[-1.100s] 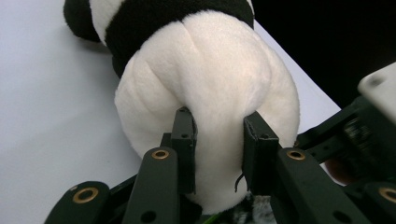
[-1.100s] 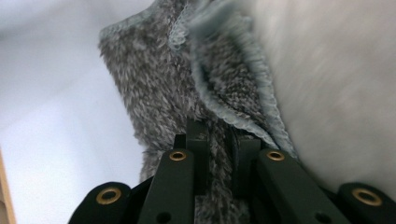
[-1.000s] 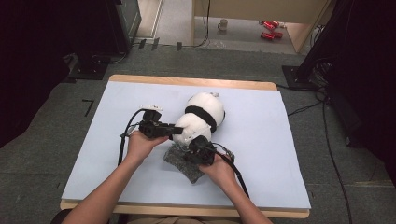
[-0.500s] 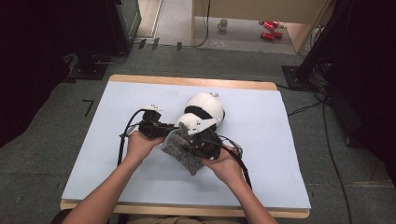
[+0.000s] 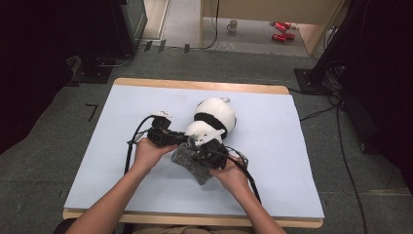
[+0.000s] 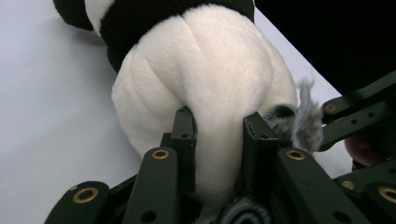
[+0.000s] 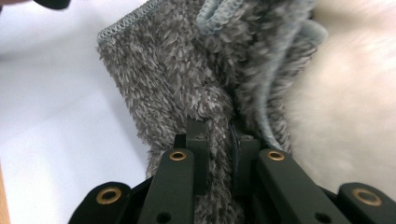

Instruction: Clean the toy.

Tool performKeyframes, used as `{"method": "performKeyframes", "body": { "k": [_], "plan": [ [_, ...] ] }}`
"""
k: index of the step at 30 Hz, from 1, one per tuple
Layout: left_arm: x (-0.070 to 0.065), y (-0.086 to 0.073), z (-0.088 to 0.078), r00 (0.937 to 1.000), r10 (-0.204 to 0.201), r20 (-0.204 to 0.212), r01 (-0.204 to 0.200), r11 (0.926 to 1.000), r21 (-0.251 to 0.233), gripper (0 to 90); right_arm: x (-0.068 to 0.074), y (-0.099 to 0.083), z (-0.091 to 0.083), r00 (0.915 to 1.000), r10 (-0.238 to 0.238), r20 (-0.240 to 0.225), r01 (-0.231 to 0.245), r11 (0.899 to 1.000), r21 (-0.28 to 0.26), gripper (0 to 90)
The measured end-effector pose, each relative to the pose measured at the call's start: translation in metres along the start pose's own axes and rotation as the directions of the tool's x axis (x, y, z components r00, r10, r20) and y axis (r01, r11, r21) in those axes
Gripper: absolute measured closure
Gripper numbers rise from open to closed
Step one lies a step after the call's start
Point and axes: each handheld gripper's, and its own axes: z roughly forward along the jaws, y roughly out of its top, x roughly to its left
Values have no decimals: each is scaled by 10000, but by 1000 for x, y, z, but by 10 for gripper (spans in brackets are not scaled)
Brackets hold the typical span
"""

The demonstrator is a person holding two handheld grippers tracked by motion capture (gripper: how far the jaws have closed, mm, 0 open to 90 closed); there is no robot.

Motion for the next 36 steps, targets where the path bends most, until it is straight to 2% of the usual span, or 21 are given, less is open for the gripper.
{"method": "performKeyframes", "body": {
  "k": [2, 4, 5, 6, 7, 14, 19, 22, 23, 24, 27, 28, 31, 33, 36],
  "plan": [
    [0, 0, 0, 10000, -20, 6, 20, 10000, -22, 705, 0, -1, 1, 10000, -22, -25, 22, 10000, 9, 822],
    [1, 0, -1, 9999, -84, 73, 84, 9999, -62, 705, 1, -3, 8, 9999, 61, -159, -55, 9993, 374, 821],
    [1, 0, -1, 9999, -84, 73, 84, 9999, -62, 705, 1, -3, 8, 9999, 61, -159, -55, 9993, 374, 821],
    [1, 1, -1, 9999, -113, 128, 115, 9998, -134, 705, 2, -4, 12, 9998, 124, -170, -114, 9981, 598, 821],
    [1, 2, -2, 9998, -96, 180, 98, 9998, -152, 705, 6, -10, 24, 10000, 24, -24, -21, 9941, 1088, 820],
    [0, 3, -4, 9998, 168, 106, -166, 9997, -169, 704, 4, -11, 27, 9999, 103, -123, -88, 9936, 1129, 820],
    [2, 4, -8, 9999, 107, 110, -104, 9996, -279, 704, 1, -11, 27, 9995, 253, -210, -227, 9931, 1153, 820],
    [4, 5, -12, 9999, 123, 38, -121, 9991, -415, 704, -2, -11, 23, 9980, 471, -416, -422, 9927, 1133, 820],
    [4, 5, -14, 9997, 233, 11, -233, 9985, -496, 704, -2, -10, 21, 9967, 502, -640, -431, 9932, 1079, 819],
    [4, 6, -16, 9994, 335, -12, -335, 9980, -532, 704, 1, -4, 12, 9957, 329, -864, -246, 9952, 950, 815],
    [5, 7, -17, 9995, 300, -38, -301, 9979, -572, 704, 4, 3, 2, 9939, 218, -1083, -146, 9977, 663, 815],
    [8, 6, -18, 9994, 318, -113, -323, 9982, -504, 704, 5, 9, -9, 9920, 191, -1248, -142, 9991, 398, 815],
    [10, 5, -19, 9993, 324, -185, -332, 9983, -473, 703, 1, 15, -24, 9901, 289, -1376, -304, 9995, -88, 815],
    [12, 5, -20, 9991, 352, -224, -362, 9983, -456, 703, 0, 15, -28, 9895, 361, -1397, -391, 9991, -190, 815],
    [16, 4, -22, 9980, 475, -428, -491, 9981, -380, 703, -13, 15, -43, 9913, 621, -1162, -685, 9963, -521, 814]
  ]
}}
